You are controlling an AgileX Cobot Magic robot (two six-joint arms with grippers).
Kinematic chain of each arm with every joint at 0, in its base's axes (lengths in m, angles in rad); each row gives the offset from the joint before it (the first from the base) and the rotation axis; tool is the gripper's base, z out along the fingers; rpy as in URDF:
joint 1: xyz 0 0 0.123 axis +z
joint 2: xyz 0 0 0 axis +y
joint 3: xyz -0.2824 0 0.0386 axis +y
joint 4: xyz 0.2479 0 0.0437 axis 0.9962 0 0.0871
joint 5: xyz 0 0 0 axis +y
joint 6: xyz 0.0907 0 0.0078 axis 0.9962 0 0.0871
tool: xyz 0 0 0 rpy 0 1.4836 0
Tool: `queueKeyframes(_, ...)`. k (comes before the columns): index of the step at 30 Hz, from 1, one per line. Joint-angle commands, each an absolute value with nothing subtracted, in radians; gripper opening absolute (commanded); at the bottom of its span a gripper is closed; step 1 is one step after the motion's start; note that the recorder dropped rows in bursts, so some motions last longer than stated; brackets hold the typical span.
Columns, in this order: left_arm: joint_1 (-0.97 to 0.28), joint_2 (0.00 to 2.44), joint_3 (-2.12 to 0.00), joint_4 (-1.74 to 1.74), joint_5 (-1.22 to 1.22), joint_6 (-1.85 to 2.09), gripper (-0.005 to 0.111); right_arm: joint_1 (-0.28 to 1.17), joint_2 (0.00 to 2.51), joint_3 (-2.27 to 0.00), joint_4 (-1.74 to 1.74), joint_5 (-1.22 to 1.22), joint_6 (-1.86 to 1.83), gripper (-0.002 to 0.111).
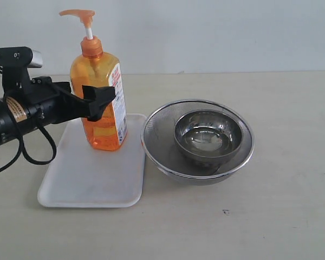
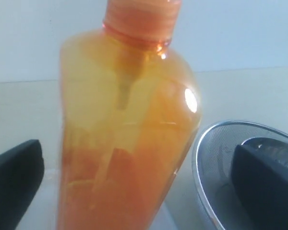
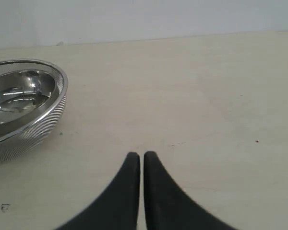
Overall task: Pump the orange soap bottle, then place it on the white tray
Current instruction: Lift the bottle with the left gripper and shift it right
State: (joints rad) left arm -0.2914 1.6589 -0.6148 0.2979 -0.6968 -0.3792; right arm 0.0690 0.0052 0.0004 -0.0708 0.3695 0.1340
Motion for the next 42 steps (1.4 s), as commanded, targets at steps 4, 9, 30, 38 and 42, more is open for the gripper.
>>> queueKeyframes(4,-0.299,1.688,-0.628,0.279,-0.709,-0.335,0.100,0.069,0.000,0.000,-0.078,0.356,0.132,0.000)
queueKeyframes(9,-0.299,1.761,-0.650,0.276,-0.756,-0.335,0.100,0.069,0.000,0.000,-0.078,0.356,0.132,0.000)
queueKeyframes(30,-0.299,1.929,-0.757,0.231,-0.894,-0.268,0.099,0.069,0.000,0.000,-0.078,0.358,0.132,0.000)
queueKeyframes(38,-0.299,1.971,-0.810,0.231,-0.893,-0.268,0.099,0.069,0.000,0.000,-0.078,0.358,0.132,0.000)
queueKeyframes(42,-0.299,1.989,-0.826,0.224,-0.891,-0.268,0.099,0.069,0.000,0.000,-0.078,0.358,0.132,0.000)
